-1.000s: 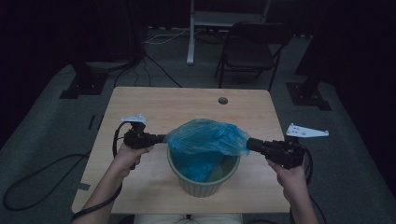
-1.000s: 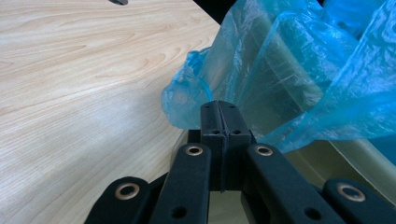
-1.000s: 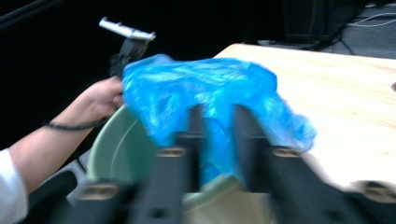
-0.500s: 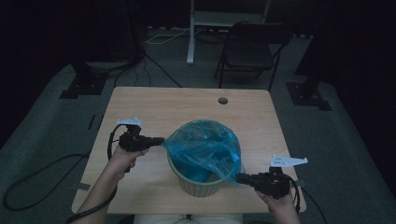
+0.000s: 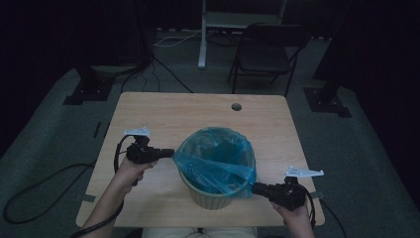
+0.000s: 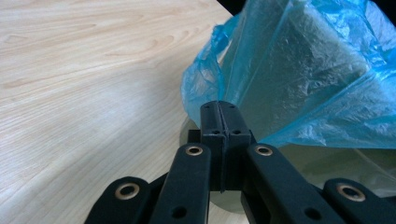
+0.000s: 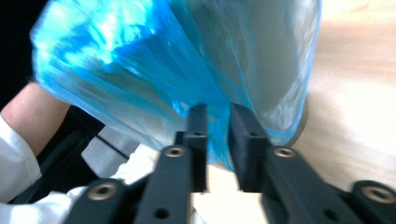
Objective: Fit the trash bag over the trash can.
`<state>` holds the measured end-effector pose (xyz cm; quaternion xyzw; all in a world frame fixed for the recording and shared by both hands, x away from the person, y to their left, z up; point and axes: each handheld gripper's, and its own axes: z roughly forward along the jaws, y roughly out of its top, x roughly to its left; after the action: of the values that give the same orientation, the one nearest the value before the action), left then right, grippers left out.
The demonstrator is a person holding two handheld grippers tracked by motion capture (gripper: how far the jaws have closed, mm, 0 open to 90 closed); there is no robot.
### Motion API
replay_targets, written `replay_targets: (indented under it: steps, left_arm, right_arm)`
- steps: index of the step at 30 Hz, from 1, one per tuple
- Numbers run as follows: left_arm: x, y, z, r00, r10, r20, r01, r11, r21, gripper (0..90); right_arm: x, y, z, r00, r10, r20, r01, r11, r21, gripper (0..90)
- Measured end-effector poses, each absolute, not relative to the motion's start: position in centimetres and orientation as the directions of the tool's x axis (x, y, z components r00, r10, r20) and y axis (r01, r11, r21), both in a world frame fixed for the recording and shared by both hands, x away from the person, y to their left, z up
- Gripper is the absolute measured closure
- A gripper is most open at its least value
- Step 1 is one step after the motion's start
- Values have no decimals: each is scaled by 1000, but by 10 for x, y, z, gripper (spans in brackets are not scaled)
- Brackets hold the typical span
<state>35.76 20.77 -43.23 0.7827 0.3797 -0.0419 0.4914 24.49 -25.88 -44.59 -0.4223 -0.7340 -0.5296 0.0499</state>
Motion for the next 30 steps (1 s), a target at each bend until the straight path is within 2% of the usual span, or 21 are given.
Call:
replay_targets:
  steps: [6, 8, 9, 12, 14, 17, 20, 22, 25, 30]
  left_arm:
    - [354, 209, -430, 718, 543, -436, 627, -233, 743, 900]
    - [353, 208, -428, 721, 541, -433, 623, -233, 746, 900]
    - [353, 208, -428, 726, 535, -432, 620, -236, 749, 900]
    - [354, 208, -427, 724, 537, -434, 622, -233, 748, 900]
    - [355, 208, -428, 721, 539, -436, 625, -233, 745, 900]
    - [356, 208, -429, 723, 533, -440, 626, -236, 743, 900]
    - [356, 208, -430, 724, 530, -441, 626, -237, 743, 900]
    - [355, 208, -430, 725, 530, -440, 625, -238, 743, 900]
    - [354, 208, -428, 726, 531, -437, 623, -238, 745, 900]
    - [355, 210, -430, 720, 543, -433, 628, -243, 739, 900]
  right_arm:
    - [235, -270, -414, -676, 549, 491, 611, 47, 790, 597]
    - [234, -270, -410, -681, 549, 485, 600, 39, 799, 575]
    - [235, -268, -397, -696, 539, 473, 570, 16, 821, 506]
    - [242, -259, -389, -719, 522, 458, 553, 32, 832, 464]
    - [247, -252, -387, -725, 526, 444, 554, 63, 830, 466]
    - [253, -246, -389, -719, 541, 436, 564, 87, 821, 529]
    - [253, -248, -388, -720, 546, 429, 557, 85, 826, 743]
    - [249, -249, -386, -717, 566, 406, 538, 80, 839, 828]
    - [246, -251, -383, -732, 526, 433, 532, 46, 845, 836]
    - [225, -236, -372, -817, 434, 380, 448, 62, 892, 868]
